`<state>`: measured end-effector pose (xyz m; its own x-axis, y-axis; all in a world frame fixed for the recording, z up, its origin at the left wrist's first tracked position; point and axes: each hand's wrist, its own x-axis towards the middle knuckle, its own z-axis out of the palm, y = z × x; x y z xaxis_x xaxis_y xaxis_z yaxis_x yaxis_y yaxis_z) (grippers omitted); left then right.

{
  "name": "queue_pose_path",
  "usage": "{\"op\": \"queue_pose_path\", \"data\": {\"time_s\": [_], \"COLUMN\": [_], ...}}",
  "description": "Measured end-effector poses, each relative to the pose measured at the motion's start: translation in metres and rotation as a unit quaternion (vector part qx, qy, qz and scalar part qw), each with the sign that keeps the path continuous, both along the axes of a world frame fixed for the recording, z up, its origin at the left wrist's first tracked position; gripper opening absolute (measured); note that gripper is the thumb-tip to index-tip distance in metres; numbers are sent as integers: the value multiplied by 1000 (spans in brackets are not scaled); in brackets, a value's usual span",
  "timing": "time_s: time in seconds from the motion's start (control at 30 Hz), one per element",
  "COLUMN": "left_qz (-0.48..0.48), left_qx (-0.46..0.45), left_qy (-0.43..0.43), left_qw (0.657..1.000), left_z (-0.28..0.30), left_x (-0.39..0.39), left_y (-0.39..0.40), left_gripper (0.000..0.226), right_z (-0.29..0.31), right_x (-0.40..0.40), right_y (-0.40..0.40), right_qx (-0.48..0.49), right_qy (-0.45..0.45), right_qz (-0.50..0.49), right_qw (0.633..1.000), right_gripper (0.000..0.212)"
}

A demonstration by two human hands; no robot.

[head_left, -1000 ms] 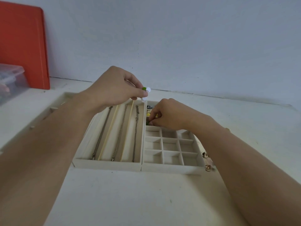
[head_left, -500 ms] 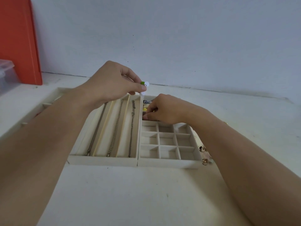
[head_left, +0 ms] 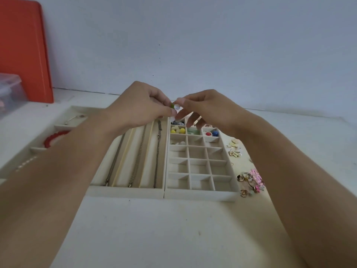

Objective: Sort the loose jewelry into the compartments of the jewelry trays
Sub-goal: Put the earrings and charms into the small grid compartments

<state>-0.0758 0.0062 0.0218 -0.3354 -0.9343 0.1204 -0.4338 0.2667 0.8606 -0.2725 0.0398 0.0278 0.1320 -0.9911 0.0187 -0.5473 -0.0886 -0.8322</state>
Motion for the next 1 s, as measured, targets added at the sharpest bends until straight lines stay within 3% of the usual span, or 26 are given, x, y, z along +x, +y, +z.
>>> {"op": "queue_pose_path", "data": {"time_s": [0.27,0.47,0.73,1.0], "left_qz": [-6,-35,-23,-33], "left_qx": [5,36,36,35], "left_qy": [3,-18,1,10], "left_qw": [1000,999,999,999], "left_z": [-4,-6,-8,-10], "left_x": [-1,1,-2,-4], "left_y": [0,0,-5,-6], "left_gripper": [29,43,8,16], "right_z": [-4,-5,-9,-13], "right_x": [1,0,-2,-1], "right_y": [1,0,-4,-3], "right_qx": [-7,-10,-23,-49], "right_qy": [-23,-57,-60,-35], "right_qz": [-10,-25,-35,-19], "right_qw": [1000,998,997,998], "right_gripper": [9,19,22,30]}}
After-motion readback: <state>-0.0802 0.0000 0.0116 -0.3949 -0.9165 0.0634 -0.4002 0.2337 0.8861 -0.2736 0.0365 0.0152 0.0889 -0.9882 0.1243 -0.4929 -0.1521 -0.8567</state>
